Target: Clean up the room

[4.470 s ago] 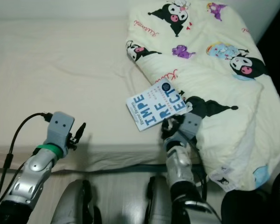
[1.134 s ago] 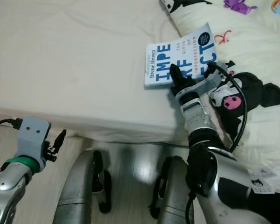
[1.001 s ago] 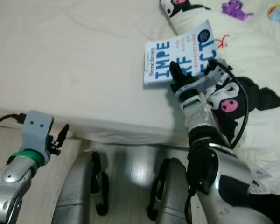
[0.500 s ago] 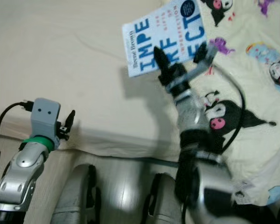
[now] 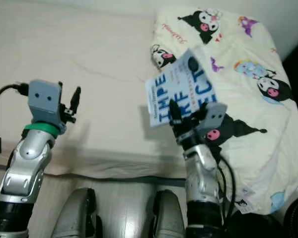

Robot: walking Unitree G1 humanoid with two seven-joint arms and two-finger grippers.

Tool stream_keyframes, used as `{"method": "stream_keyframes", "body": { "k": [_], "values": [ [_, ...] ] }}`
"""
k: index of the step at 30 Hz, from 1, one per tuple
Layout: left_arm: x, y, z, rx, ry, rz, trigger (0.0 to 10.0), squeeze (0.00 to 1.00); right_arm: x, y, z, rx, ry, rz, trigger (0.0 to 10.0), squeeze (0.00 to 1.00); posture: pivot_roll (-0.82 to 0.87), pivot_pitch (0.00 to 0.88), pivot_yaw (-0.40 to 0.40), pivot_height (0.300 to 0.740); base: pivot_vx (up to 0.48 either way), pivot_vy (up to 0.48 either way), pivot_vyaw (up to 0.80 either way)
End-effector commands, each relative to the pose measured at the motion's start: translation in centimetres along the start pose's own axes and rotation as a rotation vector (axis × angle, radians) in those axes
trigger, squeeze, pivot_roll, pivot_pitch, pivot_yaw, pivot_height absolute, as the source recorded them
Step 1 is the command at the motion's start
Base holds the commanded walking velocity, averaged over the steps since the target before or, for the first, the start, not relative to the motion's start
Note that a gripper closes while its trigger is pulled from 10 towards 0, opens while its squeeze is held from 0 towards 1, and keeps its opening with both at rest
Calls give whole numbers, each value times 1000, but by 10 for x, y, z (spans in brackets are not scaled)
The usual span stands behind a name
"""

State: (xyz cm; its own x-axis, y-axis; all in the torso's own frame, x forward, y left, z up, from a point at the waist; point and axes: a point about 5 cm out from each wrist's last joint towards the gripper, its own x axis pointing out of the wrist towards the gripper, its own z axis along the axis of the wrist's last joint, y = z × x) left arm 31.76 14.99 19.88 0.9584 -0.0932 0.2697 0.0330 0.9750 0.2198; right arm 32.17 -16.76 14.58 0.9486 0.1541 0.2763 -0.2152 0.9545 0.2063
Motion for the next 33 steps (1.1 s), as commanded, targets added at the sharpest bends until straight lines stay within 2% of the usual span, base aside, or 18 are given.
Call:
{"method": "stream_keyframes", "body": {
  "k": [1,2,3,4,9,11,23,33],
  "values": [
    [-6,-6,-13,7,44,-20,10000,0,-2,6,6,-95,-29,-29,10000,0,-15,29,24,596,0,0,0],
    [-9,-8,-19,8,65,-26,10000,0,-3,6,0,-165,6,-64,10000,0,-14,25,25,596,0,0,0],
    [-9,-8,-19,8,65,-26,10000,0,-3,6,0,-165,6,-64,10000,0,-14,25,25,596,0,0,0],
    [-10,-10,-22,8,78,-28,10000,0,-4,6,-4,-211,28,-84,10000,0,-14,25,25,596,0,0,0],
    [-12,-12,-29,6,103,-25,10000,0,-5,4,-9,-238,37,-118,10000,0,-11,21,24,596,0,0,0],
    [-13,-11,-38,1,133,2,10000,0,-4,4,-11,-275,41,-136,10000,0,-9,19,20,596,0,0,0],
    [-11,-10,-45,-14,157,34,10000,0,-3,5,-15,-338,45,-175,10000,0,-5,23,20,636,0,0,0],
    [-9,-14,-47,-34,166,28,10000,0,-3,5,-16,-345,44,-181,10000,0,-3,25,20,676,0,0,0]
  ]
}}
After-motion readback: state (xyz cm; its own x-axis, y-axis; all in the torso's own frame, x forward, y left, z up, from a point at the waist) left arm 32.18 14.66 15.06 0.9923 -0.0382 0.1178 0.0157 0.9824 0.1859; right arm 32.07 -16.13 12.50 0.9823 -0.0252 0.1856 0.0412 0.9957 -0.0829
